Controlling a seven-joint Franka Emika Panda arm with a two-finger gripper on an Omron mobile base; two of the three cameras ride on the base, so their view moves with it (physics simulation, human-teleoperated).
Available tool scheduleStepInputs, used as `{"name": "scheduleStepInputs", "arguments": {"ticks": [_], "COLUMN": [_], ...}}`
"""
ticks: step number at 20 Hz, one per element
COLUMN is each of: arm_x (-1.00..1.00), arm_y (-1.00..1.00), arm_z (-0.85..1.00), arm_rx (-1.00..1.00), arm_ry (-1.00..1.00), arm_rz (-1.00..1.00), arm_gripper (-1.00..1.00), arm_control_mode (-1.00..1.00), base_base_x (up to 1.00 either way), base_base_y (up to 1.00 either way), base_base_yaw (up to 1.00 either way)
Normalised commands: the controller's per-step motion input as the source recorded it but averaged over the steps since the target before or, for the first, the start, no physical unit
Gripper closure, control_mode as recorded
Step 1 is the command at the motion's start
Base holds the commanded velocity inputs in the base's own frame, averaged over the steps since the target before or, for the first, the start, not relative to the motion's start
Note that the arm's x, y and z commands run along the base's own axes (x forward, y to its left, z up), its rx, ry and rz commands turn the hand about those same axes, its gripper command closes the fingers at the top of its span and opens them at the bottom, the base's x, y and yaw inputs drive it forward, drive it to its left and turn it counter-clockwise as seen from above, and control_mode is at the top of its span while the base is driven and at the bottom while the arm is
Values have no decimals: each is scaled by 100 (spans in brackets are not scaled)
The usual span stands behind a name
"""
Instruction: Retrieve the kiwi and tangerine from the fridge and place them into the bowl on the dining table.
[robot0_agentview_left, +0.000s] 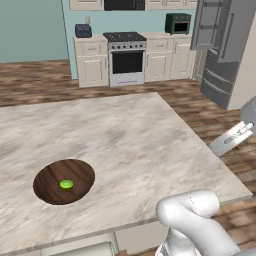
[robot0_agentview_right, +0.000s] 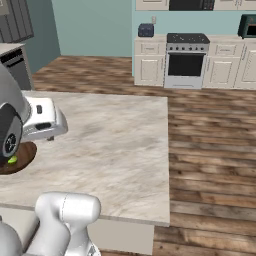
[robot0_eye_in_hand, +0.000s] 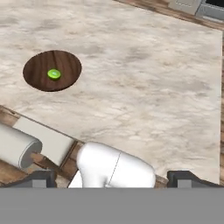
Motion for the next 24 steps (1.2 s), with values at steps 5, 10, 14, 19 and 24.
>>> {"name": "scheduleStepInputs", "arguments": {"ticks": [5, 10, 14, 19, 24], "arm_x": [-4, 0, 1, 29, 37], "arm_y": [-52, -47, -24, 32, 29], "arm_z": [-32, -5, 0, 0, 0], "arm_rx": [-4, 0, 0, -5, -6], "arm_ry": [-40, -14, -5, 4, 0], "arm_rz": [12, 13, 11, -6, -15], "arm_gripper": [-100, -100, -100, -100, -100], "arm_control_mode": [-100, -100, -100, -100, -100], "base_base_x": [0, 0, 0, 0, 0], "base_base_y": [0, 0, 0, 0, 0], "base_base_yaw": [0, 0, 0, 0, 0]}}
